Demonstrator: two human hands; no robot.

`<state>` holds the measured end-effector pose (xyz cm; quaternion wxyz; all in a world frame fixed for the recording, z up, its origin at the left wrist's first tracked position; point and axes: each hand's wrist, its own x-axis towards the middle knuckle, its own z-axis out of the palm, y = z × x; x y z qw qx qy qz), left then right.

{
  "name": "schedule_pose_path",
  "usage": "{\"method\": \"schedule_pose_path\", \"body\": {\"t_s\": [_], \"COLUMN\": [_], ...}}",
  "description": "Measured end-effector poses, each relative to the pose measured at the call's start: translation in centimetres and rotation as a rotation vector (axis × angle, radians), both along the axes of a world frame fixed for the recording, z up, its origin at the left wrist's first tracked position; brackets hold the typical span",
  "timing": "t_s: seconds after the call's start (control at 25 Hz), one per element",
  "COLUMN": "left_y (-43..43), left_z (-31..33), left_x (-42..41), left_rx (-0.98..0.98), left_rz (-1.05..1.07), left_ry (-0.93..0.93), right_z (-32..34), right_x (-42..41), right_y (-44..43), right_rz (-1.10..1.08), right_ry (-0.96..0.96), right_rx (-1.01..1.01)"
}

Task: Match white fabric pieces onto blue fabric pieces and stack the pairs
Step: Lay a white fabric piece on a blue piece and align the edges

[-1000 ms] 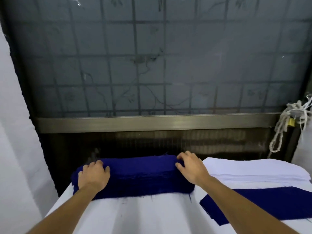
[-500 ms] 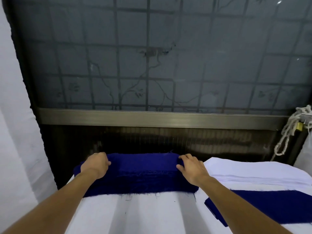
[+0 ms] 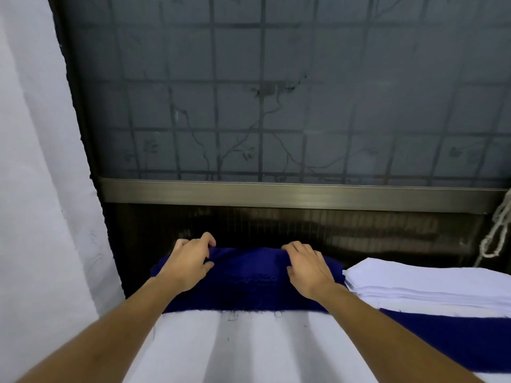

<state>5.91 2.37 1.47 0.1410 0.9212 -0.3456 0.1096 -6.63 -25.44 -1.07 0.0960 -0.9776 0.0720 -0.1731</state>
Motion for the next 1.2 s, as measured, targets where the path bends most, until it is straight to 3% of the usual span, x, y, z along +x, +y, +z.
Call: {"method": "schedule_pose_path", "body": {"t_s": [0.32, 0.64, 0.92, 1.2], "left_y": [-1.5, -1.3, -0.8, 1.2], "left_z": [5.5, 9.0, 6.6, -0.2], "left_x": [-4.9, -10.1, -15.4, -19.6], "left_rx": [0.048, -0.184, -0.24, -0.265], "left_rz": [-0.138, -0.095, -0.088, 0.04], "left_ry": [-0.072, 0.078, 0.2, 0.309], "right_z": [3.4, 4.5, 2.6, 0.1], "right_x": [0.7, -7.2, -17.8, -26.2], "right_y": [5.5, 0.1, -6.2, -9.6], "right_rz": [0.199, 0.058, -0.063, -0.051], "right_ry": [-0.136, -0.017, 0.167, 0.327], "right_rx": [0.097, 0.377, 0.423, 0.683]}}
